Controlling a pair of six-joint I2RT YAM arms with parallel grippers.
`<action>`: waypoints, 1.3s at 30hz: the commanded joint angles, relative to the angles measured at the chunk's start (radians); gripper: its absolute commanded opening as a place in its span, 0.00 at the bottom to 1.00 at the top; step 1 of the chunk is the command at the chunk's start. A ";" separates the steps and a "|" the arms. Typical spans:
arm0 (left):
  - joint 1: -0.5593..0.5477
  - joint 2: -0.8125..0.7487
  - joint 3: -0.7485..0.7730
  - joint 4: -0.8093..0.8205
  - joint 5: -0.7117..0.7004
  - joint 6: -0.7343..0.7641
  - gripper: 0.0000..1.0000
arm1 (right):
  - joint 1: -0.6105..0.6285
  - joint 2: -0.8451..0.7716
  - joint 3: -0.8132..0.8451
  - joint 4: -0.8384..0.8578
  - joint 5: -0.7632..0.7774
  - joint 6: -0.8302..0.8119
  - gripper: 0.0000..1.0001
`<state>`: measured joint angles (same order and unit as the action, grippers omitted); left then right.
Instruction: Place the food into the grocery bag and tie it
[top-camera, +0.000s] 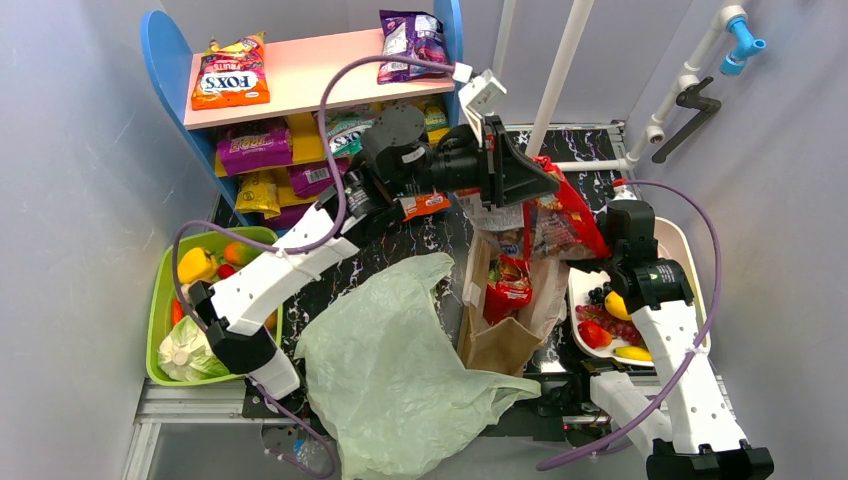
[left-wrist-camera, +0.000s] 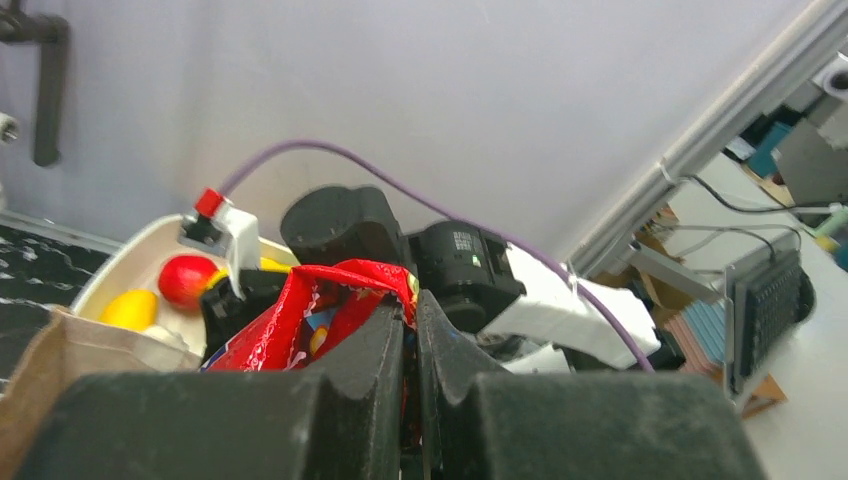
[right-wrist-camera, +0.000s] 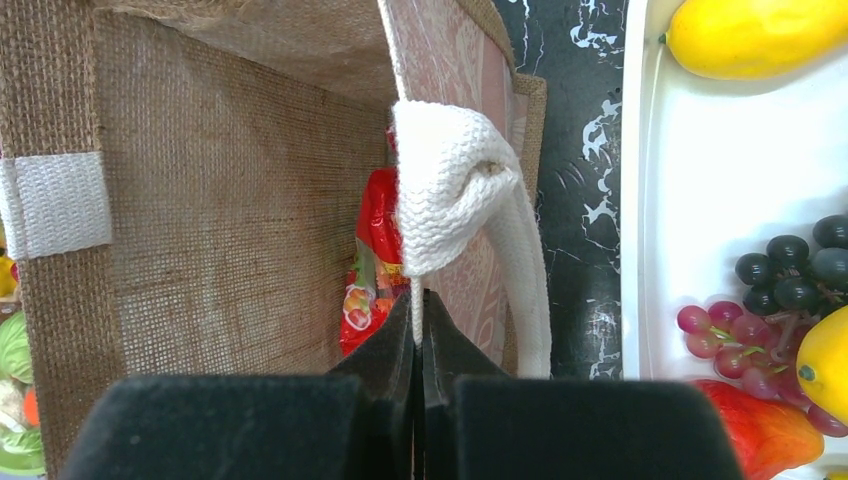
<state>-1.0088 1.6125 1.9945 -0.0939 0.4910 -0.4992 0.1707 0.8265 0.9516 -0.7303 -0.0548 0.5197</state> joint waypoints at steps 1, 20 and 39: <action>0.005 -0.053 -0.110 0.273 0.114 -0.076 0.00 | 0.000 -0.006 0.015 0.027 0.008 -0.009 0.01; 0.185 -0.141 -0.534 0.498 0.202 -0.257 0.00 | 0.000 -0.010 0.012 0.028 0.002 -0.013 0.01; 0.182 0.079 -0.292 0.309 0.694 -0.241 0.00 | 0.000 0.009 0.009 0.031 0.000 -0.013 0.01</action>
<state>-0.8031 1.7074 1.5942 0.1854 1.0012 -0.7326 0.1703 0.8276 0.9516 -0.7376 -0.0559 0.5163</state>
